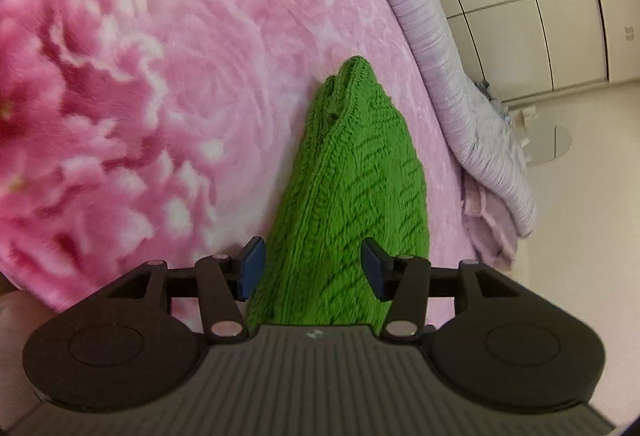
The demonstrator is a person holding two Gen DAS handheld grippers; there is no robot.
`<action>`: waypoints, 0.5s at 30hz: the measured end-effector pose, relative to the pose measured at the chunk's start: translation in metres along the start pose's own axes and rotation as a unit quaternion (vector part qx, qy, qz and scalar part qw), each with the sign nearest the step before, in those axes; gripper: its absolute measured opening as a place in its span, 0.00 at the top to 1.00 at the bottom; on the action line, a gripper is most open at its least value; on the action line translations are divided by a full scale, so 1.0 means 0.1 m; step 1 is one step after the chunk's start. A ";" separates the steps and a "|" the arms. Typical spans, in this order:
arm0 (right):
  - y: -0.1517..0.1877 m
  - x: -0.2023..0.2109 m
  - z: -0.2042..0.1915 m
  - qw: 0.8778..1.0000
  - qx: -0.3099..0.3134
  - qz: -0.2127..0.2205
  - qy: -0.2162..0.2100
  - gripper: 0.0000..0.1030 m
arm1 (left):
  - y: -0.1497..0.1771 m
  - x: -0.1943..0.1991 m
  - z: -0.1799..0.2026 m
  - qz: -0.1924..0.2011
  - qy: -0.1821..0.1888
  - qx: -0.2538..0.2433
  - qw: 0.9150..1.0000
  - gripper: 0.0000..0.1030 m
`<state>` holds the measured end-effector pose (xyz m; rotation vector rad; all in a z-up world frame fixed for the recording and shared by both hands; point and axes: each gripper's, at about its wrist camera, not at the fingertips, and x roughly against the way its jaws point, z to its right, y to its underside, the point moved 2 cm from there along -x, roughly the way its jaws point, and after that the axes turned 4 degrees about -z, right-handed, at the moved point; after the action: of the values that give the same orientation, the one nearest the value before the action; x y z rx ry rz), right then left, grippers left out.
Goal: Fold clothes
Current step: 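Move both grippers down to the end of the folded strip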
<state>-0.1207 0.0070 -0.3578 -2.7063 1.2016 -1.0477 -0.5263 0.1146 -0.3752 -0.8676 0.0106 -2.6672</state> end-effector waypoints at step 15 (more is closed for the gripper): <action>-0.38 -0.46 -0.02 0.999 -0.001 -0.010 -0.037 0.28 | -0.23 -0.40 0.07 -0.018 0.011 -0.013 1.000 0.54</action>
<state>-0.1187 0.0644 -0.3730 -2.7367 1.1677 -0.9394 -0.4996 0.1500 -0.3899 -0.8544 0.0342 -2.7163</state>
